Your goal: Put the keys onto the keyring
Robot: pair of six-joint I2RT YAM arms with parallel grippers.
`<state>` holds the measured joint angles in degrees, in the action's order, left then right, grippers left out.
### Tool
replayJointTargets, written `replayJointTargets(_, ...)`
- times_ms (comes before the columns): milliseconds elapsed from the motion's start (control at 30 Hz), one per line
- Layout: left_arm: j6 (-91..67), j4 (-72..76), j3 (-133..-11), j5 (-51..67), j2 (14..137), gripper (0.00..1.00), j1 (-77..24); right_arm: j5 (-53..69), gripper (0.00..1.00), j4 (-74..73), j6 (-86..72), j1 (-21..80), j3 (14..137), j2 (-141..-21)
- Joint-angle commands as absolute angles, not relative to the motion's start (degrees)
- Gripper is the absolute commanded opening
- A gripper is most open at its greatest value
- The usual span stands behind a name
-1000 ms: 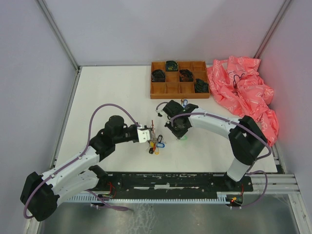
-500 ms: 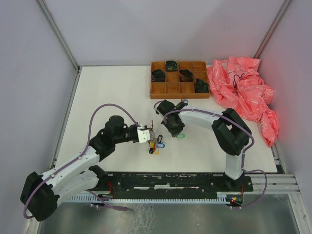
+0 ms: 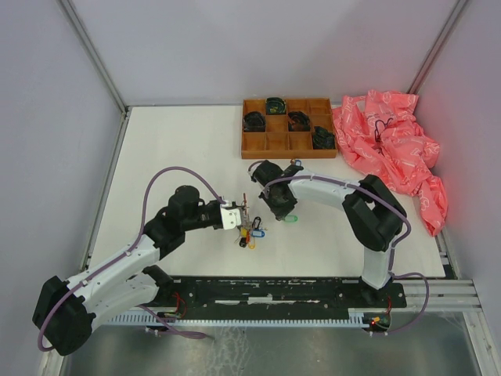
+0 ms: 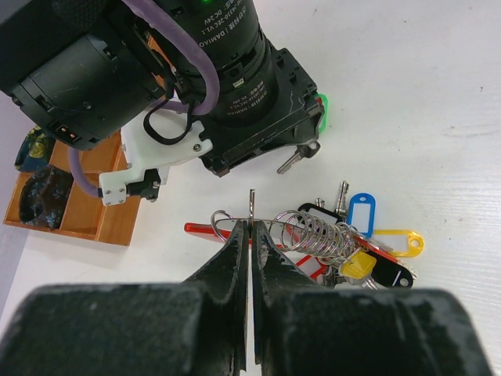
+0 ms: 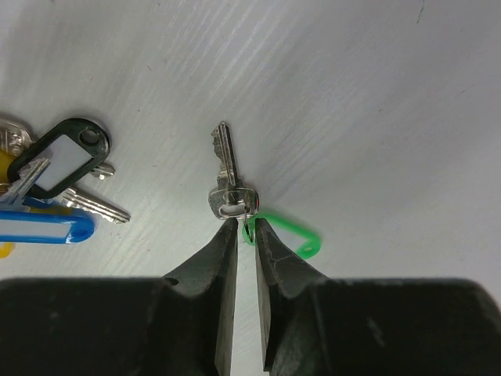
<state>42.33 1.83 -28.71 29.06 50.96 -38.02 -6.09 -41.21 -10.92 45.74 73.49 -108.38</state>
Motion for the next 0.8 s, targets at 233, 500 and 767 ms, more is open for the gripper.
replayJointTargets(233, 41.84, 3.87, -31.18, 30.15, 50.92, 0.03, -38.24, -6.55, 0.22, -39.71, -13.05, 45.62, 70.57, -104.53)
replayJointTargets(500, 41.84, 3.87, -31.05, 30.06, 50.96, 0.03, -38.3, -7.15, 0.22, -38.43, -13.4, 45.64, 70.23, -104.92)
replayJointTargets(767, 41.84, 3.8, -31.16, 30.04, 51.0, 0.03, -38.31, -7.88, 0.14, -38.35, -13.62, 45.62, 69.85, -104.77)
